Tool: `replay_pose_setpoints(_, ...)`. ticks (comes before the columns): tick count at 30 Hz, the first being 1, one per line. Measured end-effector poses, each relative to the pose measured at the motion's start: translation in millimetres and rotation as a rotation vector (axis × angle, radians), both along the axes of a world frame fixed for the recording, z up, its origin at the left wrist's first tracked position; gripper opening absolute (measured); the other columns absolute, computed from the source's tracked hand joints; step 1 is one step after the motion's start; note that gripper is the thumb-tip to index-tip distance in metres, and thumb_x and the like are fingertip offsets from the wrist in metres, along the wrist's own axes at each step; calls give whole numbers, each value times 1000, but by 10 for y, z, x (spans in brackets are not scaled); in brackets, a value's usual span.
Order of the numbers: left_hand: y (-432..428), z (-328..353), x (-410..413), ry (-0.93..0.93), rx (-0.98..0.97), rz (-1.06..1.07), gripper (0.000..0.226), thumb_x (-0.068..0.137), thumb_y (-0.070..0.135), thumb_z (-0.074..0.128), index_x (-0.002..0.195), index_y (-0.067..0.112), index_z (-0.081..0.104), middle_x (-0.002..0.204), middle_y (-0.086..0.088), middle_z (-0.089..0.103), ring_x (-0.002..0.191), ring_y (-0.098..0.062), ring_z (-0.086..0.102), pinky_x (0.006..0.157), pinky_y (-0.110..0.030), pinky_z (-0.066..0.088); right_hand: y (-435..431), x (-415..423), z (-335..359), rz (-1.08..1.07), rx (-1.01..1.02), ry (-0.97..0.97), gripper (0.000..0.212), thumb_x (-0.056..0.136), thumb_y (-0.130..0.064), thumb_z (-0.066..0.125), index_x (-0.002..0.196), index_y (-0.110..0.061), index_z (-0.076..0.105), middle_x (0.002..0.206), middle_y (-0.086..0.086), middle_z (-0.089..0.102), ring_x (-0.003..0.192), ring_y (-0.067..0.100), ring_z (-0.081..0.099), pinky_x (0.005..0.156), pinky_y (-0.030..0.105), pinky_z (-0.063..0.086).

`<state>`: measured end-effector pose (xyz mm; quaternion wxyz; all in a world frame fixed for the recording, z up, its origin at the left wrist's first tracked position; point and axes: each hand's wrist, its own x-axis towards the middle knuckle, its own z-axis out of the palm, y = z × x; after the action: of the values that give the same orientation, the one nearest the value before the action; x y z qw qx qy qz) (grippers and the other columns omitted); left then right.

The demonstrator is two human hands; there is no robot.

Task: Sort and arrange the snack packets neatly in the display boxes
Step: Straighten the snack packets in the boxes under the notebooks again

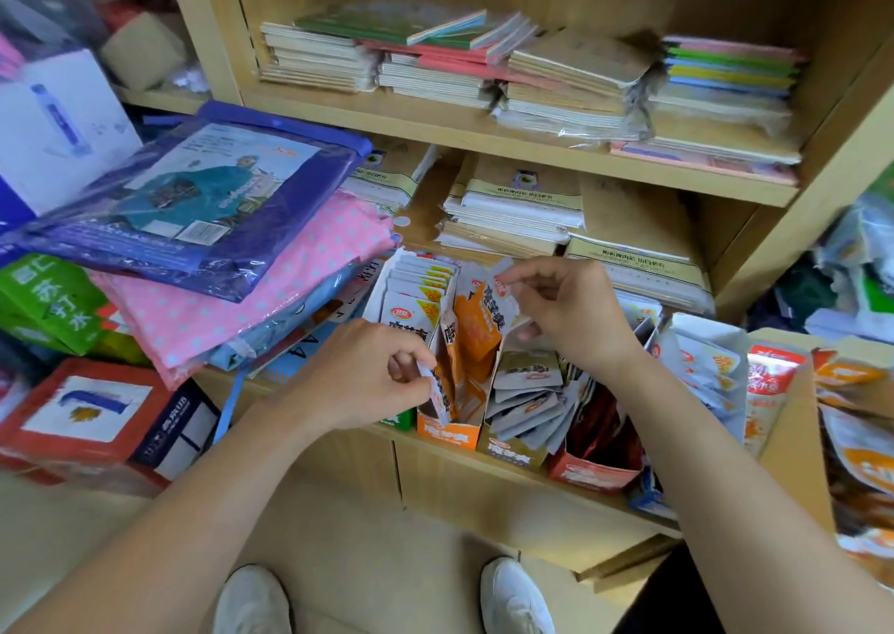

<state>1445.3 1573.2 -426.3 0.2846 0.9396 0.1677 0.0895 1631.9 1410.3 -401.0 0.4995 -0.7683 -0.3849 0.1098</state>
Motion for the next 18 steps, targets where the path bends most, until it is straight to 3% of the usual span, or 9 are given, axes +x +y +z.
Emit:
replay_pose_setpoints(3,7,4,-12,-3,-24,24,19,75,33,82,93,33,80,72,16,70,73,4,66,63,-9,47,16,28,-4,0,-43,-62,17,94,-9,68,105,-21,72,108,2,71,60,15,70,52,22,52)
replay_pose_setpoints(6,21,38,-43,-55,-69,73,17,72,30,86,89,30,82,68,13,70,69,2,66,66,-16,52,38,19,-22,11,-140,-168,28,91,-9,71,115,-22,70,118,-7,67,68,16,70,66,33,58)
replay_pose_setpoints(9,33,112,-68,-114,-136,115,24,73,13,82,92,28,81,72,12,71,67,-2,68,65,-14,52,68,-8,-42,18,-210,-275,34,92,-9,69,123,-22,68,126,-6,66,78,15,67,74,29,53)
replay_pose_setpoints(14,142,187,-143,-125,-269,63,53,73,-13,71,103,30,77,82,2,73,73,-9,70,71,-16,55,72,-20,-16,37,-222,-266,36,95,-9,64,128,-24,65,128,-2,66,84,17,68,74,32,58)
replay_pose_setpoints(18,170,131,-74,-295,-312,98,30,73,1,85,91,24,80,77,2,77,71,-14,71,73,-24,58,31,-21,38,62,-177,-185,33,98,-8,60,126,-25,64,120,-6,64,73,14,72,64,26,58)
